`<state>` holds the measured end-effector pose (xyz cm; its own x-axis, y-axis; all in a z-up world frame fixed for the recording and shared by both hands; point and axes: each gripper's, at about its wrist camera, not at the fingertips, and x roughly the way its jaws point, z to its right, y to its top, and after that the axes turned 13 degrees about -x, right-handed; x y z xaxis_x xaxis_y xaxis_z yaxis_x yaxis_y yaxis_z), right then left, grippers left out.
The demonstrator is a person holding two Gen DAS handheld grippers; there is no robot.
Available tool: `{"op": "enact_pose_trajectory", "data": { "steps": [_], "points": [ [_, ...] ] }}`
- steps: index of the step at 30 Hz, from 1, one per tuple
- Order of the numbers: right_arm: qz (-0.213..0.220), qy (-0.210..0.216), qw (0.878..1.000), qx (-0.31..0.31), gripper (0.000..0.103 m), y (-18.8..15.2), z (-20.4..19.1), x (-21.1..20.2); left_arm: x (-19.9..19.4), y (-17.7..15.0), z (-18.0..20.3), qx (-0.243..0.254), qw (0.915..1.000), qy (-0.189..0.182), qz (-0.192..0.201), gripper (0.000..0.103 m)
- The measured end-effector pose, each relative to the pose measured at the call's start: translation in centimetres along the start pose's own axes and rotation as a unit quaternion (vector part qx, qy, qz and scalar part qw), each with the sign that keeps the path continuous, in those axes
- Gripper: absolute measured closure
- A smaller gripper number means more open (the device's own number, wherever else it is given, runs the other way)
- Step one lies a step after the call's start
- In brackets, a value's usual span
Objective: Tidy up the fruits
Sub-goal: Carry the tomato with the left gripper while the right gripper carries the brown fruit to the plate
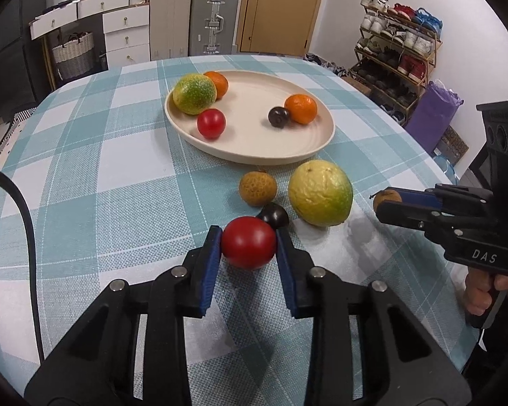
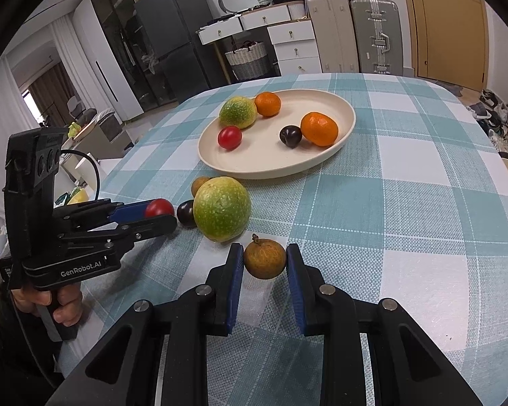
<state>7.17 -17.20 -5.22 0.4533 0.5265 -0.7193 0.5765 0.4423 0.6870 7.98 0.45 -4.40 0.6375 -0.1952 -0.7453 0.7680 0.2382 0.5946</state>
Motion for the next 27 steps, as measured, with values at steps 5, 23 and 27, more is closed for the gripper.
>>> {"op": "enact_pose_trajectory", "data": {
  "steps": [5,23,27],
  "points": [
    [0.010,-0.004,1.000,-0.001,0.077,0.5,0.2,-0.3,-1.1,0.4,-0.3,-0.012,0.9997,-0.007,0.018,0.074],
    [0.042,-0.015,0.999,-0.015,0.077,3.8,0.5,-1.2,-3.1,3.5,0.5,-0.019,0.9970,-0.017,0.073,0.074],
    [0.046,-0.017,0.999,-0.017,0.077,4.4,0.8,-1.1,-2.9,4.2,0.6,-0.019,0.9967,-0.016,0.077,0.074]
  ]
}}
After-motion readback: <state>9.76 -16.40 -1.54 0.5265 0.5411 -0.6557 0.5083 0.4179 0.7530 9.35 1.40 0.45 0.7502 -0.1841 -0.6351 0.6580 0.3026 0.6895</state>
